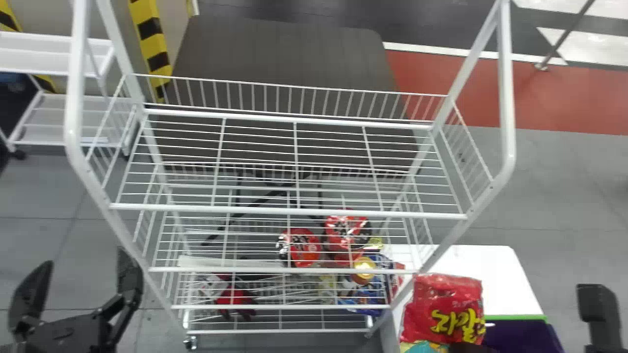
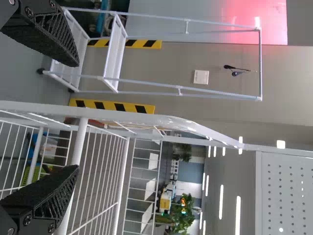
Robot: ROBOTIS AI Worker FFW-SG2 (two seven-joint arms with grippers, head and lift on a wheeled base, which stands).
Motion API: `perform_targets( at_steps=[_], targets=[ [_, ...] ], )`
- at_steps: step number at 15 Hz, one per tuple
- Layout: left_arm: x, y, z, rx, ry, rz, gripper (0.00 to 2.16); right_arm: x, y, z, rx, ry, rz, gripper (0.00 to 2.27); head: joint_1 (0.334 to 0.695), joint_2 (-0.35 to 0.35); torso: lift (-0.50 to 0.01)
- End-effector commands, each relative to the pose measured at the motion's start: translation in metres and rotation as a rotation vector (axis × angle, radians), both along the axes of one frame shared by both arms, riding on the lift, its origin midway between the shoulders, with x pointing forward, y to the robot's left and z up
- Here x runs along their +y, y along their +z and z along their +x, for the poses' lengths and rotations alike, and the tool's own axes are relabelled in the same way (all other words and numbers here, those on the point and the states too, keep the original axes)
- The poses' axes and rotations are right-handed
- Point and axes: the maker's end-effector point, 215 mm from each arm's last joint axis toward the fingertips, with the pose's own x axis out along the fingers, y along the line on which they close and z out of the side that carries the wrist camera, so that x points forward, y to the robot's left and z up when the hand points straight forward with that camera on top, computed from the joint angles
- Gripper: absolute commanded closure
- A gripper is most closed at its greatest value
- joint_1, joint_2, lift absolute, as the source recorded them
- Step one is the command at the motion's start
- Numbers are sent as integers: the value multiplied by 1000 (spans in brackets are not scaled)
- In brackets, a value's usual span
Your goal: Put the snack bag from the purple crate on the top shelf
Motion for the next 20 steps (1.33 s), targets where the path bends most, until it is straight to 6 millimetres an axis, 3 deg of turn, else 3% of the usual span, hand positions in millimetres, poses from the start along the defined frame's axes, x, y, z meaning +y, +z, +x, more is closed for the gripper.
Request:
perform_targets(
  at_steps=[1,3,6,11,13,20],
  targets=[
    [1,0,0,0,3,0,56,21,24,13,-75,8,55,2088,695,-81,-1],
    [1,0,0,0,3,0,56,30,44,33,-179,18,67,2088,695,-27,-1],
    [1,-3,-1,6,3,1,56,41,65,51,-271,39,60,2088,695,-3,-1],
    [1,-4,-2,7,5,1,56,66,118,64,-379,106,62,2088,695,39,-1],
    [0,-4,-3,8,3,3,56,68,134,79,-456,113,42,2088,695,54,-1],
    [-9,-7,-10,17,-14,13,56,101,172,131,-612,126,-1,2088,695,75,-1]
  ],
)
